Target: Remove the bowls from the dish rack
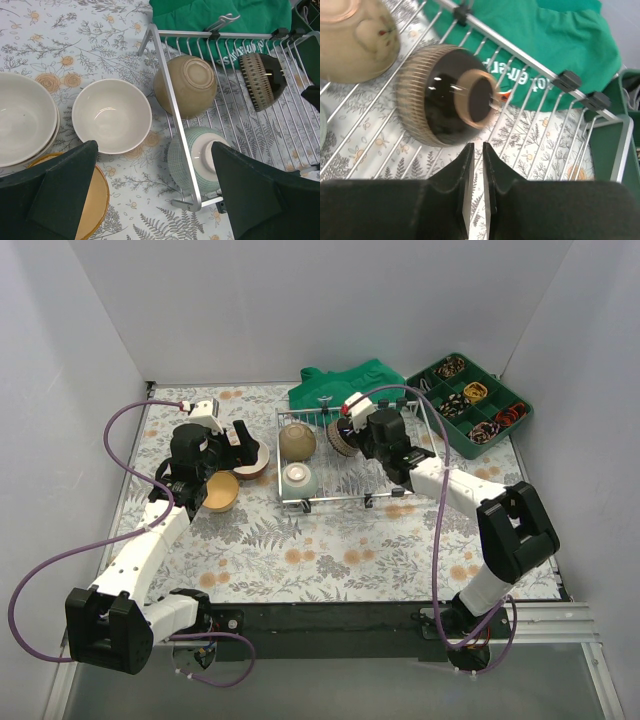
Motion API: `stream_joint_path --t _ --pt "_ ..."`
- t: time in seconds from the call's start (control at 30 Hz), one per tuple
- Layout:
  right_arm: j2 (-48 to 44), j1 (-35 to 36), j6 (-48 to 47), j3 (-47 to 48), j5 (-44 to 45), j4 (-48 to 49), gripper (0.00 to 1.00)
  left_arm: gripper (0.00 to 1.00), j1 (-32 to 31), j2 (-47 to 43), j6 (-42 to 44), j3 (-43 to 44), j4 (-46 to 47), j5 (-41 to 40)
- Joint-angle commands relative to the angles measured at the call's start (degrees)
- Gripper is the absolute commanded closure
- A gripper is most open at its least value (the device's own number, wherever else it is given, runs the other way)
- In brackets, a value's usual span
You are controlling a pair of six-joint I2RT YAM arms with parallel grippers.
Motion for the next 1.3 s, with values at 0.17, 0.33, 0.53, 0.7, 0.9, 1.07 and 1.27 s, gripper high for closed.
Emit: stream_joint_path --t 0.17,0.33,0.53,0.7,0.9,1.07,1.27 --pt "-3.5 -4.9 10.1 2.6 -6.4 -0.4 0.79 0.02 -0.2 -1.0 0.1 -0.6 0.8 0.8" --pt "-2.6 -4.7 6.0 3.1 -10.8 -1.8 0.55 0.02 -0.2 -1.0 0.1 -0.6 0.8 1.0" --pt "0.3 -2.5 -7.7 6.2 -9.8 -4.0 0.27 0.02 -0.2 -0.7 0.0 -0.6 0.8 1.0" --pt "3.6 1.0 -25.0 8.6 -2.9 -6.4 0.10 0.02 -0.2 -0.5 0.1 -0.6 0.9 1.0" --pt "7.4 3.9 -37.1 8.4 1.6 -6.4 0.01 0.02 -0.2 -0.5 0.1 -0.5 0.9 1.0" --pt "9.1 5.5 -41.0 8.9 1.1 -6.3 0.02 0.02 -0.2 -0.4 0.2 -0.5 0.9 1.0" --pt "12.1 6.3 -42.5 9.8 1.9 -4.9 0.01 0.02 -0.2 -0.4 0.2 -0.6 0.8 1.0"
